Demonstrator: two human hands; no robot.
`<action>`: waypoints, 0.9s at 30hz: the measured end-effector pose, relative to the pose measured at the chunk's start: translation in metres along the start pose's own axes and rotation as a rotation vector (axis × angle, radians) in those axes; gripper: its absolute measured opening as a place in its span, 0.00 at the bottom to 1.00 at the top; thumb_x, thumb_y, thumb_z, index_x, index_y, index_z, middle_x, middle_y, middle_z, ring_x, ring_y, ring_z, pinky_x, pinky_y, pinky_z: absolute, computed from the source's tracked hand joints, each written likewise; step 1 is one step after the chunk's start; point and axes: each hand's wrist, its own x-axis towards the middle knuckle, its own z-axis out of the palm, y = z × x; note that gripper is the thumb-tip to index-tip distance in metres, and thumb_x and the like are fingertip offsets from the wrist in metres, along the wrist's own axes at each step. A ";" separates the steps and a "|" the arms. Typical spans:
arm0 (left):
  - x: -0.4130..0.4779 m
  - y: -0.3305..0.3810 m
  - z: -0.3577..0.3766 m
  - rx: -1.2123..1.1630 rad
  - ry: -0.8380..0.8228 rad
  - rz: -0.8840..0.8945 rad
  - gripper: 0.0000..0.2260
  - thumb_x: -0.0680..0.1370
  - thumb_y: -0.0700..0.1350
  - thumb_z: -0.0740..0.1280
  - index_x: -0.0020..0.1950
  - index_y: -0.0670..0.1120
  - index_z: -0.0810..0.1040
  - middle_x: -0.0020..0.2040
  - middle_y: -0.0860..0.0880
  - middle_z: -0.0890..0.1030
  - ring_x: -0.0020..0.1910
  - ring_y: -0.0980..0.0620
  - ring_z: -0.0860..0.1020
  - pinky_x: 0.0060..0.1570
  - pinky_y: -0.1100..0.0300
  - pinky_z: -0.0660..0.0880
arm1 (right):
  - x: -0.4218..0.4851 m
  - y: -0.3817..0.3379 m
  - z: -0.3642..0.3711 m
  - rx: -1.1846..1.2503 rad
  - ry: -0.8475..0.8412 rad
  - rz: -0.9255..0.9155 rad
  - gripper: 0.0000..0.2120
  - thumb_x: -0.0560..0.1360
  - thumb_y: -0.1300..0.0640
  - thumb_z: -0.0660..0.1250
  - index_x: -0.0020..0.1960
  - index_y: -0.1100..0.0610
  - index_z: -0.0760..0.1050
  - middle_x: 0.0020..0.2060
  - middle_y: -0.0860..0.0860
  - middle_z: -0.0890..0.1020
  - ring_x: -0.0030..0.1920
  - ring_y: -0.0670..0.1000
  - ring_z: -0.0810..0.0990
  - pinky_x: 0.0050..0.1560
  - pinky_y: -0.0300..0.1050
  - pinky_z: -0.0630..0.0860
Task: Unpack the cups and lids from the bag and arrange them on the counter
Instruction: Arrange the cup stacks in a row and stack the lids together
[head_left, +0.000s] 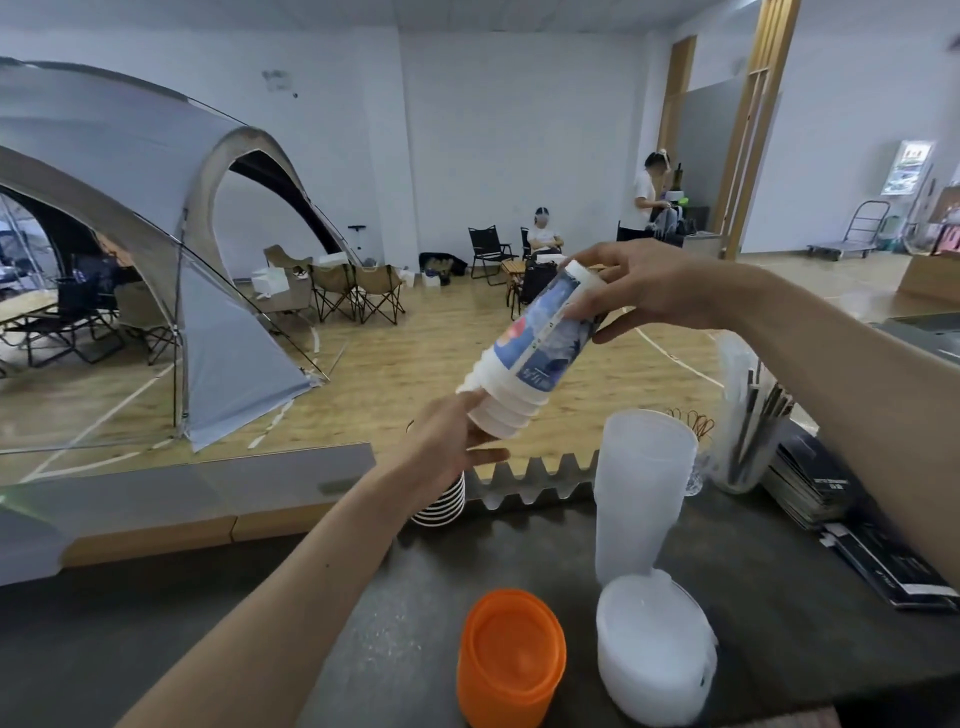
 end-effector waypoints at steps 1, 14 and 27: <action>0.007 -0.005 0.004 0.014 -0.024 -0.043 0.13 0.84 0.43 0.57 0.62 0.36 0.74 0.59 0.34 0.80 0.57 0.38 0.81 0.41 0.51 0.83 | 0.002 0.001 -0.003 -0.024 0.018 0.009 0.27 0.69 0.61 0.77 0.66 0.55 0.73 0.57 0.57 0.82 0.53 0.55 0.85 0.46 0.48 0.83; 0.052 -0.102 -0.005 -0.027 0.009 -0.212 0.25 0.76 0.26 0.61 0.70 0.44 0.68 0.58 0.41 0.81 0.55 0.48 0.82 0.50 0.53 0.81 | 0.074 0.035 0.063 -0.486 -0.037 0.069 0.34 0.67 0.57 0.80 0.69 0.55 0.69 0.59 0.54 0.75 0.45 0.51 0.82 0.33 0.40 0.82; 0.040 -0.117 -0.007 0.037 -0.001 -0.225 0.33 0.76 0.25 0.60 0.78 0.46 0.58 0.64 0.41 0.77 0.60 0.47 0.77 0.59 0.49 0.77 | 0.094 0.075 0.098 -0.544 -0.091 0.137 0.34 0.67 0.59 0.80 0.68 0.55 0.69 0.56 0.53 0.73 0.46 0.53 0.79 0.30 0.39 0.79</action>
